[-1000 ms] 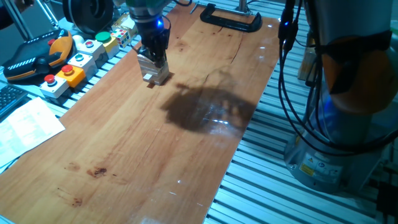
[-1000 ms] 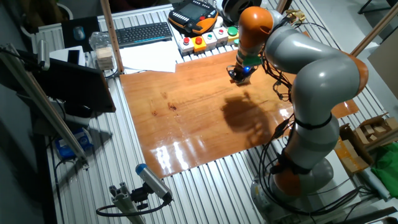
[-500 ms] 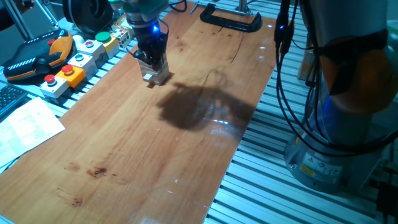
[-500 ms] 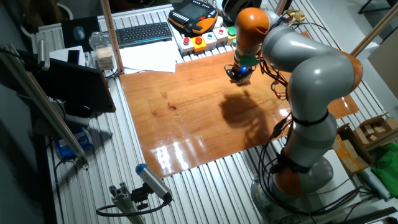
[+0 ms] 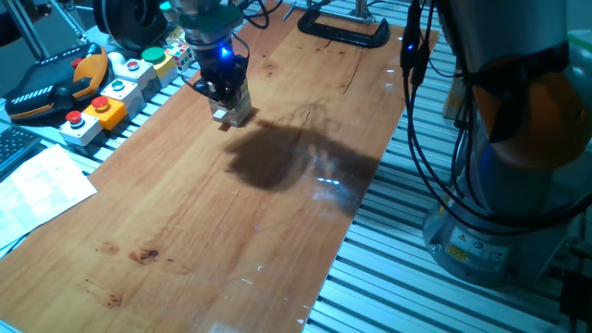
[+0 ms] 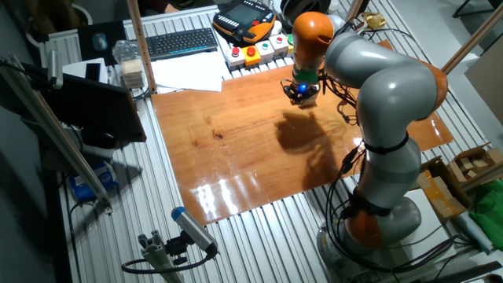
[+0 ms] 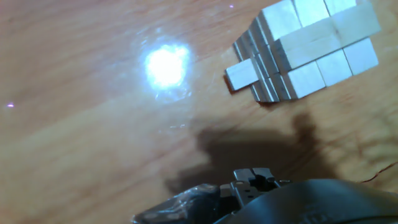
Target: Play Jenga
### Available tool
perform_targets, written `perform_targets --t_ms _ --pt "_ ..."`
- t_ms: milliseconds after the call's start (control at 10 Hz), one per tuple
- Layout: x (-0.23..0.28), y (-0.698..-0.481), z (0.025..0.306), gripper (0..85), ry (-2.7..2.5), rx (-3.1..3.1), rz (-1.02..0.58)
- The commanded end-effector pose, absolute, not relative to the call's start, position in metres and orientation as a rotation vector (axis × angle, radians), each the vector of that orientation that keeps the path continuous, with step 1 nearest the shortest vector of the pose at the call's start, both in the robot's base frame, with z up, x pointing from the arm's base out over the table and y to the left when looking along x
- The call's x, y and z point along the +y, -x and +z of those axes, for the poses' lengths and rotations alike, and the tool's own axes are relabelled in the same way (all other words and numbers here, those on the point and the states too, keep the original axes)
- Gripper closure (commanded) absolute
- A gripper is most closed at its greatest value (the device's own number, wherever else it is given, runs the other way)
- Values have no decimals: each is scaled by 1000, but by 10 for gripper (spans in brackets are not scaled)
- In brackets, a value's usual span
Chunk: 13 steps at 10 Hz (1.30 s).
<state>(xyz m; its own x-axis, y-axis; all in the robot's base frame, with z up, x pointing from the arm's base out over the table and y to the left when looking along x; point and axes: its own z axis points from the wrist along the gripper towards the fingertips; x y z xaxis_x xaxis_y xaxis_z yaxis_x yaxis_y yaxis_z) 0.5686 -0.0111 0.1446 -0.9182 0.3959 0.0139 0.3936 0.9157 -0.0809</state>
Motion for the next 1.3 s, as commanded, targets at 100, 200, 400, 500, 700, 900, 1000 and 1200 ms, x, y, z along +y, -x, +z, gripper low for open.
perform_targets --t_ms 100,200,400,500,700,900,1000,1200 --pt "-16 -575 141 843 789 -3007 116" --pt "-21 -580 139 843 816 -2998 103" --pt "-26 -585 134 843 902 -2986 105" --pt "-25 -586 133 843 976 -2967 102" --pt "-24 -587 131 843 1106 -2932 107" --pt "-25 -588 128 843 1201 -2883 104" --pt "-25 -588 127 843 1236 -2862 99" --pt "-25 -588 127 843 1259 -2861 117"
